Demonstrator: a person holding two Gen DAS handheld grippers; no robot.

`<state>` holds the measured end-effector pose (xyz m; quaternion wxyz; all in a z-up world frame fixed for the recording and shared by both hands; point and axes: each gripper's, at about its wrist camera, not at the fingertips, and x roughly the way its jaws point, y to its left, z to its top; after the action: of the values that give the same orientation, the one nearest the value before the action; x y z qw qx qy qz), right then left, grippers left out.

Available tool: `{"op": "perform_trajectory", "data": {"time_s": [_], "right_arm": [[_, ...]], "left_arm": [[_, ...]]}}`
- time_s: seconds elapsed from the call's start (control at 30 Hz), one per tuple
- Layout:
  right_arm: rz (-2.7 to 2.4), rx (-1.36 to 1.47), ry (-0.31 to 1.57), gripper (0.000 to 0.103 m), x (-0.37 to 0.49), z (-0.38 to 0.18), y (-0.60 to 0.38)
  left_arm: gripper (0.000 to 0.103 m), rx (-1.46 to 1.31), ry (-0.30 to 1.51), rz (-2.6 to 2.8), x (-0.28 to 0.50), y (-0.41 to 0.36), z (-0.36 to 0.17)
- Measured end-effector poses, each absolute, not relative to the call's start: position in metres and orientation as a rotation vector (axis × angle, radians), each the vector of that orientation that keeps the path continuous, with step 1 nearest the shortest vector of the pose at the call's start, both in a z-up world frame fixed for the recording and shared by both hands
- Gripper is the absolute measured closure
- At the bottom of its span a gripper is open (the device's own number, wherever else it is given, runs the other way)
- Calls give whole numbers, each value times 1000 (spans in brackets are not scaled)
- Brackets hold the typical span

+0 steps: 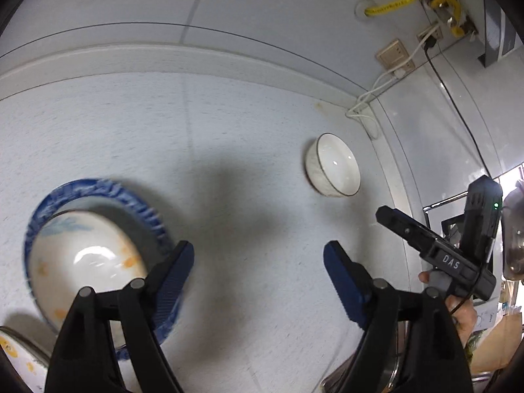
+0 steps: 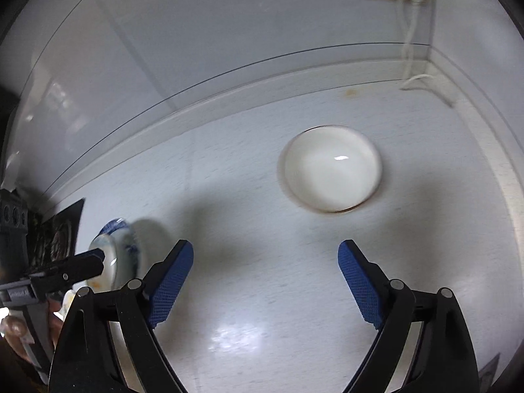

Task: Organize plates and bowls
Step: 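Move both grippers toward the plain white gold-rimmed bowl, then close both grippers on the rim of the gold-rimmed bowl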

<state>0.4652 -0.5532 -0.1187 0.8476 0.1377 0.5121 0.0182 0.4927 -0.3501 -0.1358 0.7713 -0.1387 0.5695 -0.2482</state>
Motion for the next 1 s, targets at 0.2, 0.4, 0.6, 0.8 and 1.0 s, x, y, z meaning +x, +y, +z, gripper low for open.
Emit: {"op": "perform_trajectory", "data": {"time_s": [0.2, 0.4, 0.6, 0.8, 1.0], "right_arm": [[-34, 348, 1091, 16, 491, -135, -599], [-22, 366, 1120, 16, 524, -152, -628], [-7, 353, 1173, 22, 547, -177, -638], [16, 368, 1234, 54, 560, -204, -642], [29, 411, 1266, 90, 561, -223, -648]], "left_arm": [[22, -302, 1265, -544, 523, -420, -162], [22, -375, 1274, -514, 560, -455, -182], [32, -376, 1330, -487, 586, -486, -214], [54, -408, 1393, -494, 598, -500, -245], [83, -422, 1402, -568, 603, -514, -251]]}}
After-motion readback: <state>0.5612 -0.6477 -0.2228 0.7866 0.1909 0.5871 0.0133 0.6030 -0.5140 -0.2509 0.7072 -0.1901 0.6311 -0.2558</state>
